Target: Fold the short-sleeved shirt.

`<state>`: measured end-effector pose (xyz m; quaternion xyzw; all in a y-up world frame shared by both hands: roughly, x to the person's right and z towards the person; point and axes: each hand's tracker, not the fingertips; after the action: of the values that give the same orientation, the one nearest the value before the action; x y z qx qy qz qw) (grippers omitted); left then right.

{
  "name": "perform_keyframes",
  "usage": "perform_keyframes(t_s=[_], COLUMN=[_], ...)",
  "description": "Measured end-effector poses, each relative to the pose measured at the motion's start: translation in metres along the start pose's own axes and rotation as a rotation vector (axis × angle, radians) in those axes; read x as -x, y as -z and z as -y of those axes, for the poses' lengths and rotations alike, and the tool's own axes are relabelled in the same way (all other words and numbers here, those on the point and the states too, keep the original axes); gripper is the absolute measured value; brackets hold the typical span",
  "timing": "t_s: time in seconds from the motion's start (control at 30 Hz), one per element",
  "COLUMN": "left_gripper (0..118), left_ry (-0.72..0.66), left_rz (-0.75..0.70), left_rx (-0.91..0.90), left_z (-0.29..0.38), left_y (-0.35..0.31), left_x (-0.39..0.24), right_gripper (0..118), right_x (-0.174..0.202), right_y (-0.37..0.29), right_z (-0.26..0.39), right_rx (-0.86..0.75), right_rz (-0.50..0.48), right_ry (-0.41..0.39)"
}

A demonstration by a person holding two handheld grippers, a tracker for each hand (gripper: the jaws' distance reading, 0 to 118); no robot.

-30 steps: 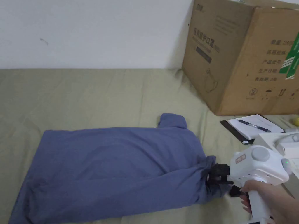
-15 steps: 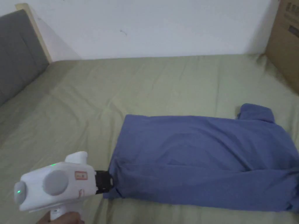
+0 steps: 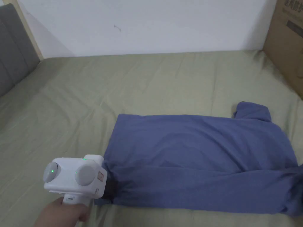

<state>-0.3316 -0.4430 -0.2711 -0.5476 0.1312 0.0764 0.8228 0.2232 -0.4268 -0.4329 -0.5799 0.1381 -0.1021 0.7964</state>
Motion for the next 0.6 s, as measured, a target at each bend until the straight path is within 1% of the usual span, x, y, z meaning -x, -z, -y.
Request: perform_keyframes(t_s=[0.03,0.1,0.17,0.23,0.3,0.37,0.47,0.53,0.57,0.6], left_gripper=[4,4,3,3,3,3,3,3,3,3], left_ry=[-0.004,-0.008,-0.038,-0.079,-0.077,-0.034,-0.028,-0.028,-0.021,-0.024], left_rz=[0.042,0.001,0.034,0.051,0.058,0.045,0.056,0.062,0.063,0.077], left_rx=[-0.024,-0.014,-0.009,-0.016,-0.034,-0.074,-0.089,-0.110,-0.113,-0.113], left_z=[0.000,0.002,-0.001,-0.003,-0.007,-0.007,-0.002,0.010,0.018,0.029], left_y=[-0.008,-0.006,-0.007,-0.015,-0.031,-0.050,-0.081,-0.104,-0.114,-0.121], left_x=[-0.001,-0.001,0.010,0.016,0.019,0.021,0.023,0.025,0.024,0.025], right_gripper=[7,7,7,7,7,7,7,7,7,7], right_x=[0.000,0.001,-0.001,-0.003,-0.007,-0.013,-0.015,-0.018,-0.020,-0.023], right_y=[-0.001,-0.003,-0.007,-0.023,-0.043,-0.069,-0.105,-0.127,-0.133,-0.138], right_z=[0.002,0.004,0.004,0.005,0.004,0.003,0.014,0.029,0.038,0.049], right_rx=[-0.005,-0.014,-0.031,-0.087,-0.090,-0.086,-0.110,-0.124,-0.120,-0.113], right_rz=[-0.001,-0.008,-0.017,-0.056,-0.063,-0.087,-0.063,0.003,0.029,0.027], right_ry=[0.002,0.003,-0.002,0.006,0.018,0.012,-0.040,-0.071,-0.078,-0.074])
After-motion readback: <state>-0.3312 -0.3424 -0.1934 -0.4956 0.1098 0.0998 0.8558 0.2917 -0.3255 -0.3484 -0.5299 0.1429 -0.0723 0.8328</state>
